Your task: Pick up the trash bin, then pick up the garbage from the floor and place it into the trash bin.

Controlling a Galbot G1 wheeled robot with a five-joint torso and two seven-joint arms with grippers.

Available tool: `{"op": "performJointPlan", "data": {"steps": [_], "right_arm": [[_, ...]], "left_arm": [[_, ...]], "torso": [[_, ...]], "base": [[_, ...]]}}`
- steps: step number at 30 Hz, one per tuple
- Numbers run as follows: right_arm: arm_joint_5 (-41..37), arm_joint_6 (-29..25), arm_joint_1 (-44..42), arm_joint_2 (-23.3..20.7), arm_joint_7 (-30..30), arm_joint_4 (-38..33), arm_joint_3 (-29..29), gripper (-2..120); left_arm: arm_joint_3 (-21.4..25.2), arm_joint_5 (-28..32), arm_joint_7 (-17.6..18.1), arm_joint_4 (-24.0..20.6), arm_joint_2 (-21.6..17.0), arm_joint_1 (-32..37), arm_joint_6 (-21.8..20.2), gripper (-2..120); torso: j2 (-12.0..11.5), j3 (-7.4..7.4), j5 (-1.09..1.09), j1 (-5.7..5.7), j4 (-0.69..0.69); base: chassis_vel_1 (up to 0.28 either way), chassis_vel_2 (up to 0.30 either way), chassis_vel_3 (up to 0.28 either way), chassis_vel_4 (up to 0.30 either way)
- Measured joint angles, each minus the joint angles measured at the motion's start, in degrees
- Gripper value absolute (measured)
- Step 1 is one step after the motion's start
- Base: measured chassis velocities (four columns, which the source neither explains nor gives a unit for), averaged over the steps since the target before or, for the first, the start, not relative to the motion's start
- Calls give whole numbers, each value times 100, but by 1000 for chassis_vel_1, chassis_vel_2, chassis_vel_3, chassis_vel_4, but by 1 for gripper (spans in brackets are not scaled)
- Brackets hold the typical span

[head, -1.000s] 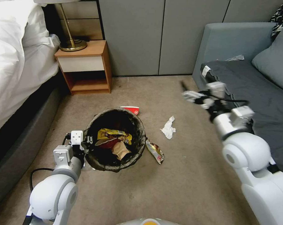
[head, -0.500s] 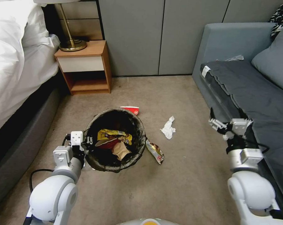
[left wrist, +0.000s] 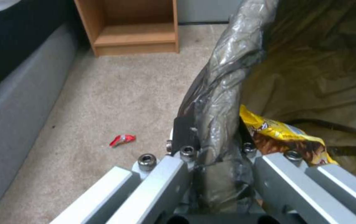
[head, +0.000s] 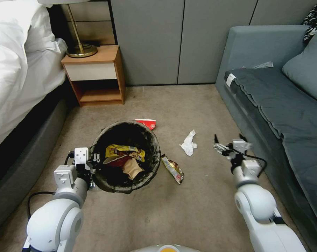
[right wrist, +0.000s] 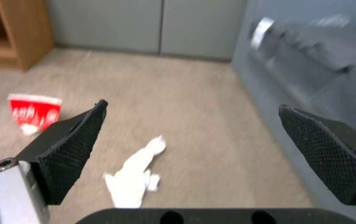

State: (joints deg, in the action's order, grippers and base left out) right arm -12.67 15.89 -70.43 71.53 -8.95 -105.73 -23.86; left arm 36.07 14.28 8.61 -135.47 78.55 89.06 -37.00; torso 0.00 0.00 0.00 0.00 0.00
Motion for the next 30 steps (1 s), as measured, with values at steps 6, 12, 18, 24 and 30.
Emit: {"op": "performJointPlan", "data": {"steps": [6,12,18,24,30], "right_arm": [[-760,523,785,-87,144,761,568,100],[-976,722,1176,200,40,1649,1168,100],[-1021,729,1337,383,10,2288,1430,100],[-1004,805,1329,429,-9,2560,1563,100],[-959,847,1368,481,-87,2802,1752,100]], "left_arm": [[41,-14,7,-14,-17,44,17,0],[-2,-11,5,-5,-26,1,13,0],[-22,-11,5,18,-55,-9,1,0],[-8,-3,5,76,-74,-14,1,0],[-72,-23,0,129,-32,-37,12,0]], "torso": [[0,0,-1,0,1],[0,0,0,0,1],[0,0,-1,0,1],[0,0,-1,0,0],[0,0,-1,0,0]], "base": [[0,0,0,0],[0,0,0,0],[0,0,0,0],[0,0,0,0],[0,0,0,0]]}}
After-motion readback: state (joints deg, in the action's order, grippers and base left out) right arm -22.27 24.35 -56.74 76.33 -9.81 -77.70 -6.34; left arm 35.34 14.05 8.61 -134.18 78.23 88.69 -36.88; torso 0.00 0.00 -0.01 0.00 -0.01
